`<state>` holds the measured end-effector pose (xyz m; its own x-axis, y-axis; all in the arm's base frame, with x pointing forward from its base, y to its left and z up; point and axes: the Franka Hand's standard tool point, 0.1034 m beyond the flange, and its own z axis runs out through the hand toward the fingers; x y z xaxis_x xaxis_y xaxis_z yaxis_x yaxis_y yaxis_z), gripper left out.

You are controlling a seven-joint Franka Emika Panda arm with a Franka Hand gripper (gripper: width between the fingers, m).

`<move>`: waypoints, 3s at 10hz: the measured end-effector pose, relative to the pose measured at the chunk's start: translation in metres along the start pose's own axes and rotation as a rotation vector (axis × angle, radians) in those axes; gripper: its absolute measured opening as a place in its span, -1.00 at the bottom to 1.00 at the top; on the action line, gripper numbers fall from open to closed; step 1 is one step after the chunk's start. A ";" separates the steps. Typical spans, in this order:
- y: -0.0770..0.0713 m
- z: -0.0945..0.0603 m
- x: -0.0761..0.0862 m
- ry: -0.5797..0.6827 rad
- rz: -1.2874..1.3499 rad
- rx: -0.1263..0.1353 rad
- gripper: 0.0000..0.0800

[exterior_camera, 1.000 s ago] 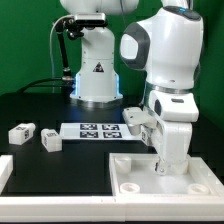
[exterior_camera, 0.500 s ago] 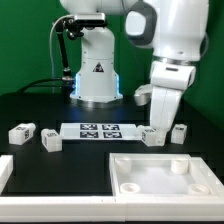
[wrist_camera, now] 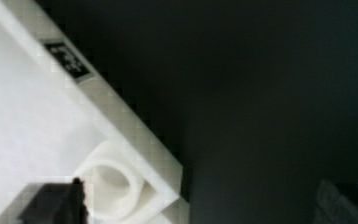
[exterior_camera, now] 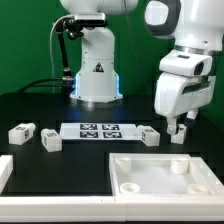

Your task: Assemble square table

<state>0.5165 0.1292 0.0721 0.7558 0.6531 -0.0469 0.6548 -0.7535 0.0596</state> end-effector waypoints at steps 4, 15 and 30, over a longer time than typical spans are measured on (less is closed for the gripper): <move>-0.028 0.001 -0.013 -0.029 0.406 0.042 0.62; -0.064 0.010 -0.031 -0.181 1.076 0.204 0.62; -0.078 0.028 -0.042 -0.735 1.071 0.619 0.62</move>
Offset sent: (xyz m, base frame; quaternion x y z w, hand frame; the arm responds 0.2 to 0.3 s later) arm -0.0710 0.0085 -0.0074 0.0105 -0.0427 0.2568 0.9655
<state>0.4338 0.1586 0.0410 0.5822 -0.2807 -0.7630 -0.4669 -0.8838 -0.0312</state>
